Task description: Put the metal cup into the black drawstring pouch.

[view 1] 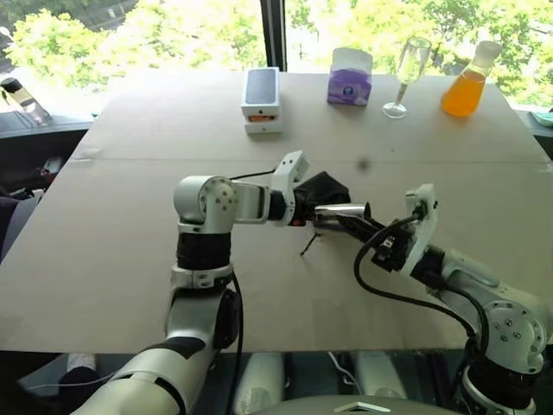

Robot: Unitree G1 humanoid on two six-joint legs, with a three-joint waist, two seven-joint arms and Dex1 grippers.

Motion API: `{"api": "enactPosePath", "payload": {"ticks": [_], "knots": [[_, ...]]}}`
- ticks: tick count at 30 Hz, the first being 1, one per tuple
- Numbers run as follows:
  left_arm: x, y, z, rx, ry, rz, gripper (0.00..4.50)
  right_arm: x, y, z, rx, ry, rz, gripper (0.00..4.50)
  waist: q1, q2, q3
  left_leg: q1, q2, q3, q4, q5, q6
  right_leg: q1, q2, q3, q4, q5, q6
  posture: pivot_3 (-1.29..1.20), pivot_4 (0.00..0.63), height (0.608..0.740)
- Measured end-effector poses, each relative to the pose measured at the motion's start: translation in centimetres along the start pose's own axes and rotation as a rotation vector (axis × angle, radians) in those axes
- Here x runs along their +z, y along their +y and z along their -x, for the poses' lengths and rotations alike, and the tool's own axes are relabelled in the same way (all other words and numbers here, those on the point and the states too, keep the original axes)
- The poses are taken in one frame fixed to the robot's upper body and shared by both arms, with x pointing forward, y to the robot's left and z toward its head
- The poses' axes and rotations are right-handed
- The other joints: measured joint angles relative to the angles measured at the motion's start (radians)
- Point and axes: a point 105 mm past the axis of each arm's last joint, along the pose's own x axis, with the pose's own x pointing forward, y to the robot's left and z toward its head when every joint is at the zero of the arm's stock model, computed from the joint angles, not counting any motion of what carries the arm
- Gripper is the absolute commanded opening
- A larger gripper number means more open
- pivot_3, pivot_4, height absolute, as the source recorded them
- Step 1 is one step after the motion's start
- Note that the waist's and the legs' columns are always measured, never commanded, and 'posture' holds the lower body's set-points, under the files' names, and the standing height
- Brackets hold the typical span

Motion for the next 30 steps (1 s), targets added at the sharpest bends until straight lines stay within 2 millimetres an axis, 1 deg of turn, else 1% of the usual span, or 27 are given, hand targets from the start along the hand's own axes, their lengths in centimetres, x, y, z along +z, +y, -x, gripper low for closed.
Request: {"api": "enactPosePath", "payload": {"ticks": [1,2,6,12,20,25,28,29,30], "knots": [[0.0,0.0,0.2,-0.007,0.0,0.001,0.0,-0.4,-1.2,-0.2,-0.063,-0.004,-0.016,0.01,0.002,0.0,0.0,0.0,0.0,0.0,0.0,0.0,-0.001,0.0,0.0,0.0,0.0,0.0,0.0,0.0,0.15,0.737],[0.1,0.1,0.3,-0.009,-0.001,0.0,0.0,-0.6,-1.8,-0.2,-0.091,-0.005,-0.024,0.01,0.003,0.0,0.0,0.0,0.0,0.0,0.0,0.001,-0.001,0.0,0.0,0.0,0.0,0.0,0.0,0.0,0.15,0.737],[0.1,-0.1,0.7,-0.032,-0.001,-0.003,0.0,-0.8,-2.8,-0.3,-0.139,-0.029,-0.033,0.01,0.002,0.0,0.0,0.0,0.001,0.0,0.0,0.001,-0.001,0.0,0.0,0.0,0.0,0.0,0.0,0.0,0.15,0.737],[0.2,-0.1,1.0,-0.038,-0.002,-0.007,0.0,-0.7,-2.8,-0.6,-0.141,-0.048,-0.031,0.01,0.001,0.0,0.0,0.0,0.001,0.0,0.0,0.001,-0.001,0.0,0.0,0.0,0.0,0.0,0.0,0.0,0.15,0.737],[0.3,0.4,1.4,-0.015,-0.007,-0.006,0.0,-0.9,-2.7,-1.6,-0.118,-0.048,-0.02,0.01,0.0,0.0,0.0,0.0,0.001,0.0,0.0,0.001,-0.001,0.0,0.0,0.0,-0.001,0.0,0.0,0.0,0.15,0.737],[0.5,0.7,2.2,-0.006,-0.011,-0.018,0.0,-1.0,-2.7,-2.4,-0.105,-0.066,-0.062,0.01,-0.002,0.0,0.0,0.0,0.001,0.0,0.0,0.001,-0.001,-0.001,0.0,0.0,-0.001,0.0,0.0,0.0,0.15,0.737],[0.4,0.8,2.4,-0.003,0.005,-0.032,0.0,-1.0,-2.9,-2.6,-0.117,-0.066,-0.074,0.01,0.0,0.0,0.0,-0.001,0.001,0.0,0.0,0.001,-0.001,0.0,-0.001,0.0,-0.001,0.0,0.0,0.0,0.15,0.737],[0.3,0.2,2.4,-0.038,0.014,-0.038,0.0,-1.2,-3.2,-2.6,-0.13,-0.057,-0.074,0.01,0.0,0.0,0.0,-0.001,0.001,0.0,0.0,0.001,-0.001,0.0,-0.001,0.0,-0.001,0.0,0.0,0.0,0.15,0.737],[0.2,-1.5,2.0,-0.123,0.022,-0.064,0.0,-1.9,-3.3,-2.8,-0.129,-0.028,-0.083,0.01,0.005,0.0,0.0,-0.001,0.001,0.0,0.0,0.001,-0.001,0.0,-0.001,-0.001,-0.002,0.0,0.0,0.0,0.15,0.737]]}}
